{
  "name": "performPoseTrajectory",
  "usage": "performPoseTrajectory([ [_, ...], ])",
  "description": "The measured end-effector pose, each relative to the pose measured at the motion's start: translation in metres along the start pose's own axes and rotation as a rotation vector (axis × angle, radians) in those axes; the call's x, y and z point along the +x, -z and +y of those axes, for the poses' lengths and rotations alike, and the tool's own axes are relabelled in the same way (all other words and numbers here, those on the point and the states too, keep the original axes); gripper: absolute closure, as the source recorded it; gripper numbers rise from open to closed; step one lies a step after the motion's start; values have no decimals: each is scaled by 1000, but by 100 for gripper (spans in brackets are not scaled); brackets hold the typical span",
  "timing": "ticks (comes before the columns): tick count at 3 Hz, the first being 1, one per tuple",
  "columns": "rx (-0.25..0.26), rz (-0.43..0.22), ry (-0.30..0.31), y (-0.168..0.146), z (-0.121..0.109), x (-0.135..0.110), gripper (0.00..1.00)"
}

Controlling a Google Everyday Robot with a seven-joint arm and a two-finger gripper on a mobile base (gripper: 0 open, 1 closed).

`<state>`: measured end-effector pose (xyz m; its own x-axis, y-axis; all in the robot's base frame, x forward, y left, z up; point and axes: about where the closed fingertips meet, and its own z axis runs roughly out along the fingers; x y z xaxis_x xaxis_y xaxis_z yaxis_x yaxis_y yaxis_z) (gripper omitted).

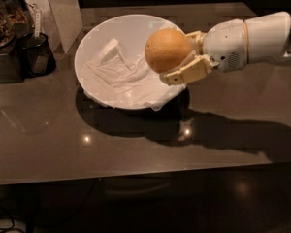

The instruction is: Pick orange from white bowl

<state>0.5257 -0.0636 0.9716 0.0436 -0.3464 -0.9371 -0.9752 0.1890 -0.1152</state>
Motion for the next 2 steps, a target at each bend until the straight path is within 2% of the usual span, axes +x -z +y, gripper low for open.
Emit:
performPoseTrajectory([
  [2,19,18,-14,6,9,0,100],
])
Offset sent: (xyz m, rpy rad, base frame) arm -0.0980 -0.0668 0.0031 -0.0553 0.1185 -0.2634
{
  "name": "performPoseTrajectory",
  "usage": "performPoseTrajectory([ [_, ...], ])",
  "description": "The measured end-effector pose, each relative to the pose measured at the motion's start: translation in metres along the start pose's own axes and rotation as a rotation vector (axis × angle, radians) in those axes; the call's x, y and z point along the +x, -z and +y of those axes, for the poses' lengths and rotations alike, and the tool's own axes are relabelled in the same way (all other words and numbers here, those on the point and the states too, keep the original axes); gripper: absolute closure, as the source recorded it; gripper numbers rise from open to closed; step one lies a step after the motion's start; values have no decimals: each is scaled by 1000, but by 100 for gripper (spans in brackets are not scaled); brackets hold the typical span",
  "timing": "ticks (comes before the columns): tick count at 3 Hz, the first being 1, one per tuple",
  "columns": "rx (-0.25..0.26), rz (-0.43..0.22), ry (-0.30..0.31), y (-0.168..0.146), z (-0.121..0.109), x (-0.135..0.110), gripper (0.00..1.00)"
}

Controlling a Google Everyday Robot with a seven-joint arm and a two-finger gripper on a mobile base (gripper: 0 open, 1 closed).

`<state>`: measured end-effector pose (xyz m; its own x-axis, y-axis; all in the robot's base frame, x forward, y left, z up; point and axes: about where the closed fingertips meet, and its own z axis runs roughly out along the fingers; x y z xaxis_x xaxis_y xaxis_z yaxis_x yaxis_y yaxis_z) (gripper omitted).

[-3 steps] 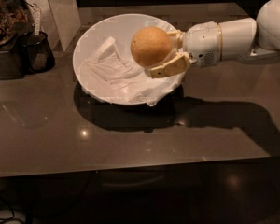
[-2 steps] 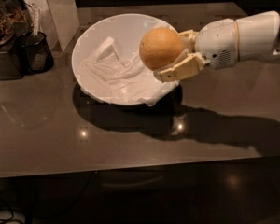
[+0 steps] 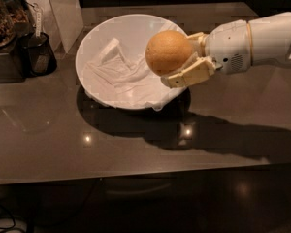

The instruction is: Pick orange from white bowl

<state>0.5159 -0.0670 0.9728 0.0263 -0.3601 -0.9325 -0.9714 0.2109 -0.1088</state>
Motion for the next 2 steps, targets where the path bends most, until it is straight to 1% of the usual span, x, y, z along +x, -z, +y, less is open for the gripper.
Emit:
performPoseTrajectory([
  [1,73,30,-62,29,29,4,100],
  [2,71,30,-61,28,29,3,100],
])
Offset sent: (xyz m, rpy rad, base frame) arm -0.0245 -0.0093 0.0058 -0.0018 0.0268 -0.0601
